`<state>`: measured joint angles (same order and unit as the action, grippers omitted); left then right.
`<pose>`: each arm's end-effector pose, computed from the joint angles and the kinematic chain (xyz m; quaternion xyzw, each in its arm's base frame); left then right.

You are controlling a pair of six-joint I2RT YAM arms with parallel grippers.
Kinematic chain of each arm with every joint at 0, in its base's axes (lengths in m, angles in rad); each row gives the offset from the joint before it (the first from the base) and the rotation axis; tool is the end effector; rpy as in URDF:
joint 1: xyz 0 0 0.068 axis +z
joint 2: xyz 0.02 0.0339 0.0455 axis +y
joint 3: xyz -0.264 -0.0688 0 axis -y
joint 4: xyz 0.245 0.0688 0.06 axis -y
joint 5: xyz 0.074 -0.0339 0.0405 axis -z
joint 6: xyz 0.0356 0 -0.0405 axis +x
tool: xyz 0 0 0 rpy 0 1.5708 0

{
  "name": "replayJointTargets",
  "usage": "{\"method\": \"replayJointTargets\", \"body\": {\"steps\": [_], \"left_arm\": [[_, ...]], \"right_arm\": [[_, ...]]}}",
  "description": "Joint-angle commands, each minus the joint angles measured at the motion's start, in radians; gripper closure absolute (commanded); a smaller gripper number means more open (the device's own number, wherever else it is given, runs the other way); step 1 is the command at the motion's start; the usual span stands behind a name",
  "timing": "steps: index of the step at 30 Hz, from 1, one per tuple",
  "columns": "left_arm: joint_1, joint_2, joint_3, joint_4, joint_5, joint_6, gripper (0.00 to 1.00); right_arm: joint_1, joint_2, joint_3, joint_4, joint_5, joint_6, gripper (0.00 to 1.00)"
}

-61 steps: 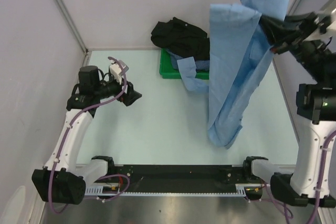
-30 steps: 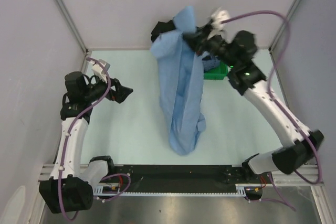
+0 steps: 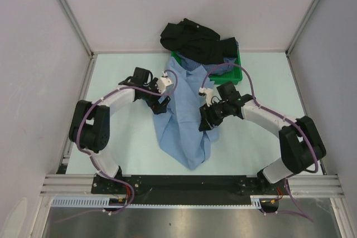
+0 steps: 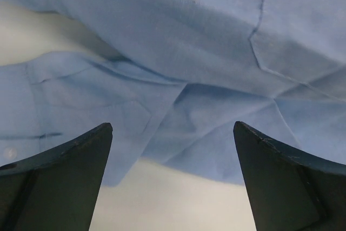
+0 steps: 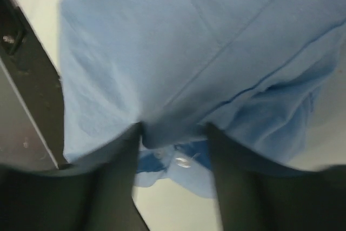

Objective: Fold and stack the long sleeve shirts
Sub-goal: Move the shirt to the center of the board, then flatten the shirt out

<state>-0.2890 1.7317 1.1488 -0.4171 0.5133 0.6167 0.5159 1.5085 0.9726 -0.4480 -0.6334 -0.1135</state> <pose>0.3368 -0.1184 0.2010 0.4703 0.8033 -0.1959 0.3084 0.2521 0.1672 0.2180 -0.3672 0.8371 0.3470 0.2097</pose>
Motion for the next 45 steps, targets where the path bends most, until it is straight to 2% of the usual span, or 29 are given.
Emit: {"method": "replayJointTargets", "body": {"steps": [1, 2, 3, 4, 5, 7, 8, 10, 11, 12, 14, 15, 17, 18, 21, 25, 27, 30, 31, 32, 33, 35, 36, 38, 39, 42, 45], "left_arm": [[-0.044, 0.068, 0.046, 0.029, -0.084, 0.034, 0.01], [-0.058, 0.086, 0.043, 0.026, -0.094, 0.032, 0.01], [-0.061, 0.091, 0.039, 0.017, -0.107, 0.037, 0.02], [-0.064, 0.094, 0.035, 0.006, -0.113, 0.040, 0.07], [-0.064, 0.097, 0.035, -0.009, -0.117, 0.046, 0.27], [-0.061, 0.085, 0.023, -0.064, -0.140, 0.070, 0.46], [-0.049, 0.048, -0.009, -0.080, -0.128, 0.081, 0.61], [-0.036, -0.001, -0.055, -0.127, -0.098, 0.120, 0.77], [-0.027, -0.035, -0.107, -0.141, -0.090, 0.130, 0.91], [-0.021, -0.103, -0.136, -0.166, -0.079, 0.156, 0.95], [-0.001, -0.197, -0.217, -0.176, -0.032, 0.169, 1.00], [0.002, -0.284, -0.236, -0.196, -0.016, 0.181, 1.00], [0.004, -0.351, -0.267, -0.233, 0.036, 0.219, 1.00], [0.002, -0.381, -0.271, -0.244, 0.043, 0.219, 1.00], [0.002, -0.419, -0.245, -0.255, 0.088, 0.236, 0.99], [0.002, -0.351, -0.179, -0.255, 0.134, 0.255, 1.00], [0.011, -0.343, -0.121, -0.259, 0.168, 0.235, 1.00], [0.045, -0.371, -0.025, -0.240, 0.226, 0.135, 1.00], [0.047, -0.395, 0.018, -0.204, 0.235, 0.056, 1.00], [0.045, -0.408, 0.037, -0.187, 0.249, 0.022, 1.00], [0.042, -0.415, 0.052, -0.169, 0.252, -0.013, 1.00], [0.040, -0.420, 0.089, -0.129, 0.258, -0.109, 1.00], [0.040, -0.417, 0.100, -0.126, 0.257, -0.132, 1.00], [0.040, -0.416, 0.118, -0.106, 0.240, -0.181, 1.00], [0.040, -0.417, 0.123, -0.101, 0.234, -0.186, 1.00], [0.040, -0.423, 0.131, -0.072, 0.212, -0.219, 1.00], [0.040, -0.420, 0.152, -0.063, 0.208, -0.247, 1.00]], "right_arm": [[-0.077, 0.074, 0.001, 0.020, 0.054, 0.015, 0.59], [-0.097, 0.084, 0.005, 0.014, 0.060, 0.005, 0.64], [-0.138, 0.096, 0.012, 0.005, 0.067, -0.003, 0.74], [-0.155, 0.098, 0.024, -0.017, 0.083, -0.014, 0.77], [-0.174, 0.094, 0.029, -0.029, 0.101, -0.029, 0.80], [-0.212, 0.068, 0.043, -0.063, 0.135, -0.083, 0.82], [-0.224, 0.056, 0.054, -0.073, 0.149, -0.100, 0.82], [-0.244, 0.018, 0.075, -0.116, 0.170, -0.146, 0.80], [-0.243, 0.004, 0.107, -0.139, 0.182, -0.170, 0.76], [-0.243, -0.014, 0.116, -0.153, 0.198, -0.190, 0.67], [-0.238, -0.079, 0.127, -0.178, 0.224, -0.238, 0.54], [-0.240, -0.102, 0.126, -0.188, 0.213, -0.253, 0.43], [-0.223, -0.175, 0.098, -0.225, 0.190, -0.310, 0.33], [-0.214, -0.201, 0.083, -0.238, 0.176, -0.334, 0.24], [-0.121, -0.310, -0.004, -0.253, 0.176, -0.402, 0.16], [0.045, -0.419, -0.121, -0.216, 0.216, -0.452, 0.12], [0.107, -0.441, -0.158, -0.187, 0.209, -0.454, 0.01], [0.116, -0.424, -0.155, -0.109, 0.167, -0.373, 0.00], [0.122, -0.427, -0.156, -0.074, 0.122, -0.347, 0.00], [0.154, -0.430, -0.163, -0.022, 0.114, -0.242, 0.00], [0.170, -0.442, -0.173, 0.135, 0.116, -0.183, 0.00], [0.191, -0.433, -0.198, 0.292, 0.086, -0.062, 0.00], [0.219, -0.407, -0.204, 0.437, 0.089, 0.068, 0.00], [0.257, -0.364, -0.189, 0.564, 0.118, 0.153, 0.00], [0.306, -0.319, -0.178, 0.615, 0.182, 0.187, 0.00], [0.360, -0.263, -0.163, 0.696, 0.338, 0.166, 0.00], [0.366, -0.205, -0.164, 0.767, 0.389, 0.176, 0.00]]}}
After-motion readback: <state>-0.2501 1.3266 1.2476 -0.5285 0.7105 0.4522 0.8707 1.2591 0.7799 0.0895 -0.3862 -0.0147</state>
